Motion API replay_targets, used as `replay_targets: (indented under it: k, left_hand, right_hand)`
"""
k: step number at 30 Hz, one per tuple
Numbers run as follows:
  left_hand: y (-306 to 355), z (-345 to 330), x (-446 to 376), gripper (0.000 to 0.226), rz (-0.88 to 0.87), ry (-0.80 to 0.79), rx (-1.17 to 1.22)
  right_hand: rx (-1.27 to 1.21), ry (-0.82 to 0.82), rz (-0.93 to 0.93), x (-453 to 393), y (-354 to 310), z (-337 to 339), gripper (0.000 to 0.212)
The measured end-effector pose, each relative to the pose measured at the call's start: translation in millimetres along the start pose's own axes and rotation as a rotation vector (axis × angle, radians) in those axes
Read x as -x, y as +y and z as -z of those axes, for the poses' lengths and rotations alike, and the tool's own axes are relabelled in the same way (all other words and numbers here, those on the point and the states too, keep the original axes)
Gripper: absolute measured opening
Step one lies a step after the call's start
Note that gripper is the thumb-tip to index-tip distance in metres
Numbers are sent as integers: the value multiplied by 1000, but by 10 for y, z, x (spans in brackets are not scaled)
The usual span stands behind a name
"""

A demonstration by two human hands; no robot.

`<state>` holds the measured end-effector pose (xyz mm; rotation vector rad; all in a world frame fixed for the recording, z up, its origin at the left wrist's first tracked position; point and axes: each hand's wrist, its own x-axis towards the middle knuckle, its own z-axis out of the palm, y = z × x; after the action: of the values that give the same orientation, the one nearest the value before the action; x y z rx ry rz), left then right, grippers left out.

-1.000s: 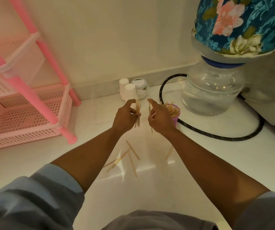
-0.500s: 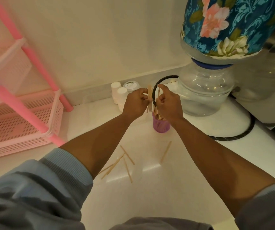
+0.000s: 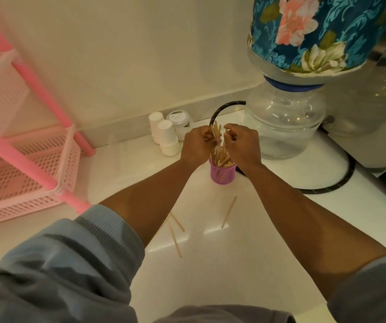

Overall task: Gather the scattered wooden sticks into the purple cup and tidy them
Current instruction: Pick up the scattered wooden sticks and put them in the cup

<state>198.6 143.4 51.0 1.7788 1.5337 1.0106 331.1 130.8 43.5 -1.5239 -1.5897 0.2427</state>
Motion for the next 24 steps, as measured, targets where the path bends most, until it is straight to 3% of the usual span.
replay_targets:
  k: [5,14,24]
  left_hand:
    - [-79,-85,36,11,28,-33,-22]
    - [-218,-133,63,18,133,-161,-156]
    - [-213,-72,111,16,97,-31,-103]
  right_hand:
    - [14,-55,-7,35,72,-32,22]
    - [63,-340,-36,106,156,-18,21]
    - [52,-227,-46,100,44,-35,25]
